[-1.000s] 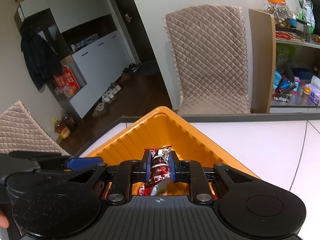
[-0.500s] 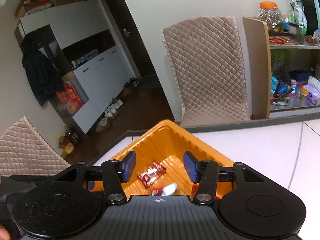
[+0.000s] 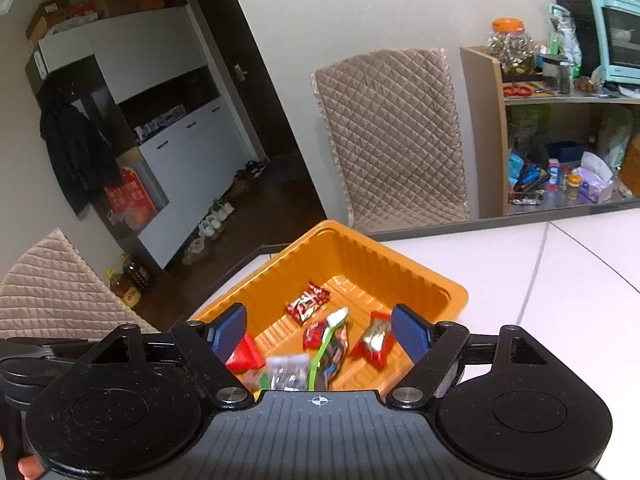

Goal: Organize snacks
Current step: 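Lift both tools away from the orange tray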

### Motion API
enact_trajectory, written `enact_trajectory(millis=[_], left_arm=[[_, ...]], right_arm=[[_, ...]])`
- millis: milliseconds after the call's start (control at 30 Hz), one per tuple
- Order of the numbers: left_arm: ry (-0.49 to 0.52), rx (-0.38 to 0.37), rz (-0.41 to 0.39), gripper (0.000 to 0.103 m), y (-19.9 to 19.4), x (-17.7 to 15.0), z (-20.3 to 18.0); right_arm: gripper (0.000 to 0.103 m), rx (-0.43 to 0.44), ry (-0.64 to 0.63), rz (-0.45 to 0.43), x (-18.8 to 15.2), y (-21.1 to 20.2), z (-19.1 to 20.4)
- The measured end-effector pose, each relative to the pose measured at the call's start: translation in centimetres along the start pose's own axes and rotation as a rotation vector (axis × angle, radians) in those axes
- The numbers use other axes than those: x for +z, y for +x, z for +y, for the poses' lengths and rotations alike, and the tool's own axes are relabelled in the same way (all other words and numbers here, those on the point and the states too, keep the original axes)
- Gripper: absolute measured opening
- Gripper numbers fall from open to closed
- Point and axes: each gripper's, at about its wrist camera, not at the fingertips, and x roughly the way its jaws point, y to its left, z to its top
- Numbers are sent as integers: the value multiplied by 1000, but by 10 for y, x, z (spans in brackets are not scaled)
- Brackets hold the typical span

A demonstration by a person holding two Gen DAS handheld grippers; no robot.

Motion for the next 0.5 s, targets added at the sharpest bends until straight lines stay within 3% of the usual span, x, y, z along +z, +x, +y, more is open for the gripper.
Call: enact_trajectory(millis=[500], left_arm=[[63,-61,28,62,-88,-73,-50]], right_arm=[[81,-115,46,68,-69,-116,20]])
